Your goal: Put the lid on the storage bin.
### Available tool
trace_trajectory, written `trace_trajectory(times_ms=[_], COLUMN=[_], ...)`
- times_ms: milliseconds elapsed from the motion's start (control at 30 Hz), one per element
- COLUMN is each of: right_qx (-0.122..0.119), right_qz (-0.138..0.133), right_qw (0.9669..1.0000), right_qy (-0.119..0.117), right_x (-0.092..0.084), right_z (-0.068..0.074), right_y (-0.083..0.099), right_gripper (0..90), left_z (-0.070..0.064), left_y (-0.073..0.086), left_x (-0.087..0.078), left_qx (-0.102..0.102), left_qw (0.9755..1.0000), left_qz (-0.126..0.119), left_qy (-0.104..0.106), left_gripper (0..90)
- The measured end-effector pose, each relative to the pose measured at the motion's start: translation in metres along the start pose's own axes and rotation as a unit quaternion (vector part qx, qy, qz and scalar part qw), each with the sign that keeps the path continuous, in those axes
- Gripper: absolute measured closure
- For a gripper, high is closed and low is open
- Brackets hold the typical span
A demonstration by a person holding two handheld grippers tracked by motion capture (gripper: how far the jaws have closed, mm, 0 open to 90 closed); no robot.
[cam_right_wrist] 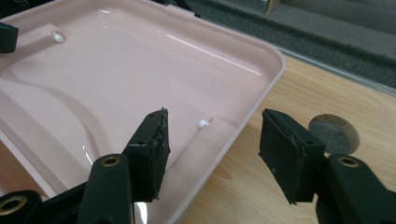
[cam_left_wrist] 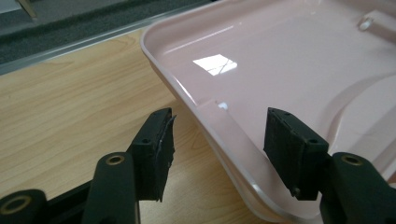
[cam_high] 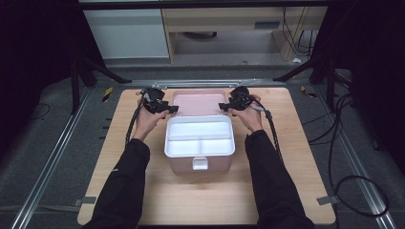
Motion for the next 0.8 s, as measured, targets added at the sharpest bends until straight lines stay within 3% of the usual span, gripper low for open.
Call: trace_trajectory(times_ms=[167, 367, 600, 700, 800], right_qx=[0.009, 0.03, 0.029, 0.022, 0.019], right_qz=[0.011, 0.008, -0.006, -0.026, -0.053], right_qw=[0.9998, 0.9992, 0.9994, 0.9993, 0.9983], right_qy=[-0.01, -0.026, -0.019, -0.016, -0.014], right_x=[0.01, 0.012, 0.005, -0.004, -0.015], right_z=[0.0, -0.004, -0.003, -0.001, 0.001], right_y=[0.005, 0.006, 0.001, -0.004, -0.012], right_gripper=[44.6, 45.8, 51.2, 52.5, 53.4], left_z=[-0.002, 0.002, 0.004, 0.0, -0.002], left_y=[0.002, 0.003, 0.0, -0.005, -0.011], left_x=[0.008, 0.011, -0.001, -0.01, -0.023], left_qx=[-0.003, -0.023, -0.023, -0.01, -0.009], left_qw=[0.9999, 0.9989, 0.998, 0.9973, 0.9952], left_qz=[0.0, -0.009, -0.046, -0.068, -0.094], left_qy=[0.015, 0.039, 0.038, 0.025, 0.028], left_gripper=[42.1, 42.2, 49.8, 50.6, 51.7])
Point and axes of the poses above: each handheld gripper's, and its own axes: x roughly forward along the jaws, y roughly out of its underside, z roughly to its left, the point moved 3 cm from there along x, roughly forward along the jaws, and after that the axes turned 1 degree about -y, right-handed, at the moved point
